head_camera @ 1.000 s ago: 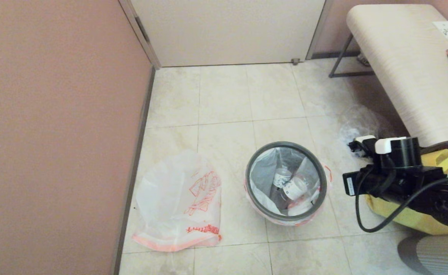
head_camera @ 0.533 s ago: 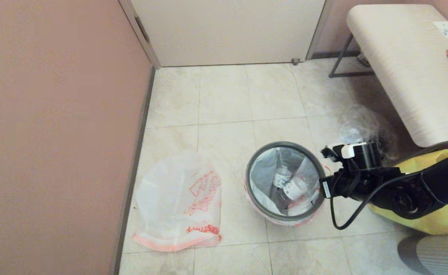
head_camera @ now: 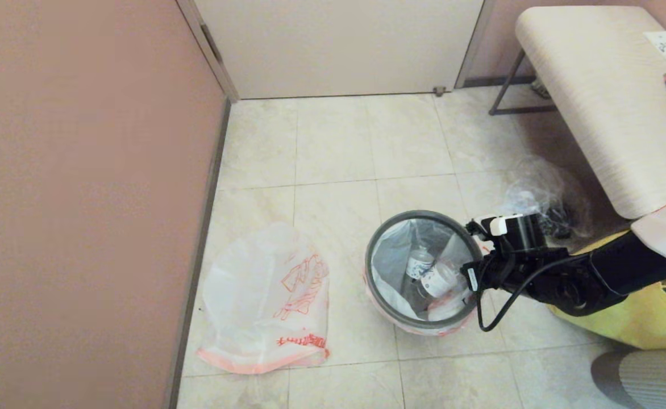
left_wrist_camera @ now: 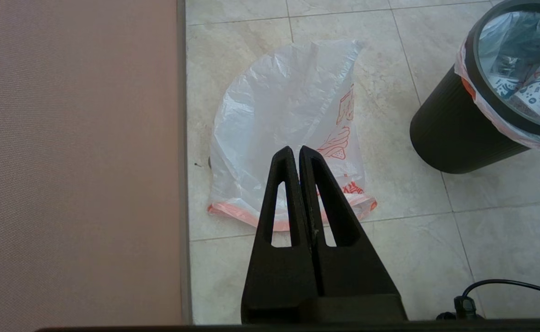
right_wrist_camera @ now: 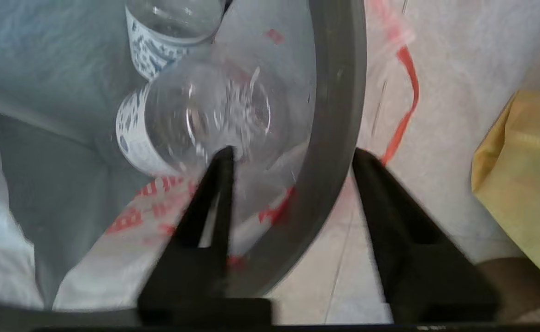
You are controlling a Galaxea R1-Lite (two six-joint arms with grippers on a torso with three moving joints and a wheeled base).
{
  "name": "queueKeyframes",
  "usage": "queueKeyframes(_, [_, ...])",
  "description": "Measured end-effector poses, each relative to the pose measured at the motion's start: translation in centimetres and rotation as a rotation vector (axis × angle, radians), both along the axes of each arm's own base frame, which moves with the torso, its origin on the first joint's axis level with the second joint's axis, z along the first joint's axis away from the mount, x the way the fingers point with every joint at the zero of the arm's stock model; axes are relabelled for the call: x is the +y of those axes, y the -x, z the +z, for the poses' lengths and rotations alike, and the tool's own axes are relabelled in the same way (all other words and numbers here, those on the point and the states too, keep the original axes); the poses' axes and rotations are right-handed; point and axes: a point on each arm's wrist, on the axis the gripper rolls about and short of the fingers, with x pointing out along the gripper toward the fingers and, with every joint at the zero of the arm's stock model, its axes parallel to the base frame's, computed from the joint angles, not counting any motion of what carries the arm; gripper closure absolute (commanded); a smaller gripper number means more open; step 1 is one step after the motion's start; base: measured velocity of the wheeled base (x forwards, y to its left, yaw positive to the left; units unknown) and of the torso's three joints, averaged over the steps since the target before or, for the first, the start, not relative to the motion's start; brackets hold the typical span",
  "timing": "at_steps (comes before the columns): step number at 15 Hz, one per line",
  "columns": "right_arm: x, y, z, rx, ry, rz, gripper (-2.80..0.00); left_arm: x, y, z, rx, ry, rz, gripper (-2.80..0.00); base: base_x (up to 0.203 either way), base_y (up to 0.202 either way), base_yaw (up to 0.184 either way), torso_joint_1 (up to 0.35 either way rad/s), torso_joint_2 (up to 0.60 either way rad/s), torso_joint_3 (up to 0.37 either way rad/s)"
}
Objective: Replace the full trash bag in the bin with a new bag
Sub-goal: Place the trash can ring on the floor
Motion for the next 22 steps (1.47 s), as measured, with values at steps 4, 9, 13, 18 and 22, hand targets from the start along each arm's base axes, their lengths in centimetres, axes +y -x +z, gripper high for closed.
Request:
queueKeyframes(4, [0.2,-0.4,0.2,-0.015,0.006,-0.012,0.0,0.0,0.0,0.0,0.0,0.0,-0.001,0.0,0.0,0.0,0.0,0.0,0.0,0.0])
queueKeyframes(9, [0.2,-0.1,0.8,-0.027,0.009,-0.02,0.0,0.0,0.0,0.0,0.0,0.0,-0.001,0.0,0.0,0.0,0.0,0.0,0.0,0.0])
queueKeyframes(13, [0.9,0.6,3.0,-0.063,-0.006,0.0,0.0,0.0,0.0,0.0,0.0,0.0,0.0,0.0,0.0,0.0,0.0,0.0,0.0,0.0])
queueKeyframes(18, [2.3,3.2,6.7,-0.074,-0.037,0.032,0.0,0.0,0.0,0.0,0.0,-0.001,-0.001,0.0,0.0,0.0,0.0,0.0,0.0,0.0])
queueKeyframes(22, [1.8,8.0,9.9,0.02,-0.037,-0.025,0.0,0.0,0.0,0.0,0.0,0.0,-0.001,0.0,0.0,0.0,0.0,0.0,0.0,0.0])
